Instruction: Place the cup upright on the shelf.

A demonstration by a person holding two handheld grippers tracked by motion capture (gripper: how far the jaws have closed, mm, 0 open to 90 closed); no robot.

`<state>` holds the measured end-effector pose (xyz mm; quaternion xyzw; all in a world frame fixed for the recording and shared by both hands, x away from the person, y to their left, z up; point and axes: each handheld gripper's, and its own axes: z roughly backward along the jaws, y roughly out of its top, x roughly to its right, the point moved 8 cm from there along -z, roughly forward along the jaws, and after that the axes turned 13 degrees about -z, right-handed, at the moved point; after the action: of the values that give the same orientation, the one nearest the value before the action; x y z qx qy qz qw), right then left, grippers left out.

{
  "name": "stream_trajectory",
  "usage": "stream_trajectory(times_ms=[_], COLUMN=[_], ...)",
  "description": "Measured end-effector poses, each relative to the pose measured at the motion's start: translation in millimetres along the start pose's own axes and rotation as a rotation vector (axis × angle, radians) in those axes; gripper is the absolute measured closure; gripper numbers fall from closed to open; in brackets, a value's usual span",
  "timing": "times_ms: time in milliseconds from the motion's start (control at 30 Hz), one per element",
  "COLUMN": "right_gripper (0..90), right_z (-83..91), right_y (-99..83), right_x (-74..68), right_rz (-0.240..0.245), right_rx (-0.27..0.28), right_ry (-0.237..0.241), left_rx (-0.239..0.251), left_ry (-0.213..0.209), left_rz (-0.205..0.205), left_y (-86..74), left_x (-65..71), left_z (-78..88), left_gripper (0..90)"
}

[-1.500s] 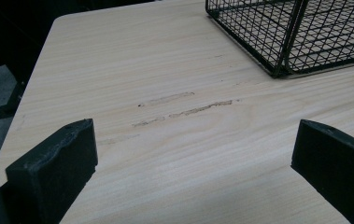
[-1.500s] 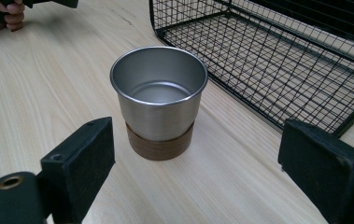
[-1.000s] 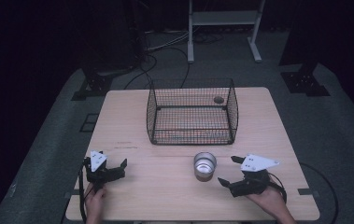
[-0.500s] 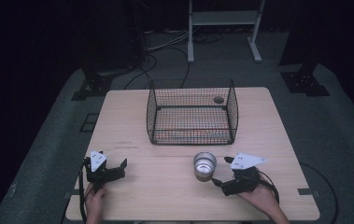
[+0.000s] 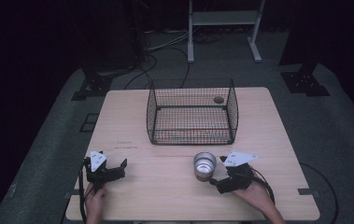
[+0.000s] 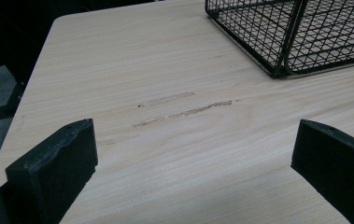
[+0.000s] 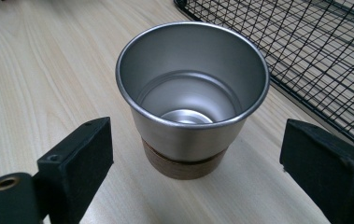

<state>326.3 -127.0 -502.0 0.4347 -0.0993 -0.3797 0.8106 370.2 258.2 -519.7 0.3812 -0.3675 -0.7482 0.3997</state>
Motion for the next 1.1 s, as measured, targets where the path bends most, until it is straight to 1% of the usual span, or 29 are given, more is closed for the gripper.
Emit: stream_trajectory(times_ms=[67,300,433,467,867,1000,1100], right_gripper=[8.9,8.9,8.9,8.9,9.0,8.9,9.0], right_z=[-2.4,-12.8,-19.0,-20.2,-35.5,-37.3,-38.0], right_y=[0.3,1.3,1.5,1.9,9.0,8.4,9.0], right_x=[-0.3,0.6,2.5,2.9,-0.4,-0.9,-1.1], right_rz=[0.005,0.000,-0.008,-0.004,-0.001,-0.007,-0.002], right_rx=[-0.005,-0.016,-0.025,-0.025,-0.030,-0.037,-0.033], right_ry=[-0.001,-0.010,-0.005,-0.003,0.011,0.011,0.018], left_rx=[0.000,0.001,0.002,0.002,0.003,0.003,0.003], left_ry=[0.000,0.001,0.000,0.000,0.001,0.001,0.001], left_rz=[-0.001,0.001,0.001,0.001,0.002,0.003,0.003], left_y=[0.0,0.0,0.1,0.1,0.1,0.1,0.1], left_x=[0.0,-0.1,0.0,0.0,-0.2,-0.3,-0.1], left_z=[0.0,0.0,0.0,0.1,0.0,0.0,0.0], left_gripper=[0.0,0.0,0.0,0.0,0.0,0.0,0.0])
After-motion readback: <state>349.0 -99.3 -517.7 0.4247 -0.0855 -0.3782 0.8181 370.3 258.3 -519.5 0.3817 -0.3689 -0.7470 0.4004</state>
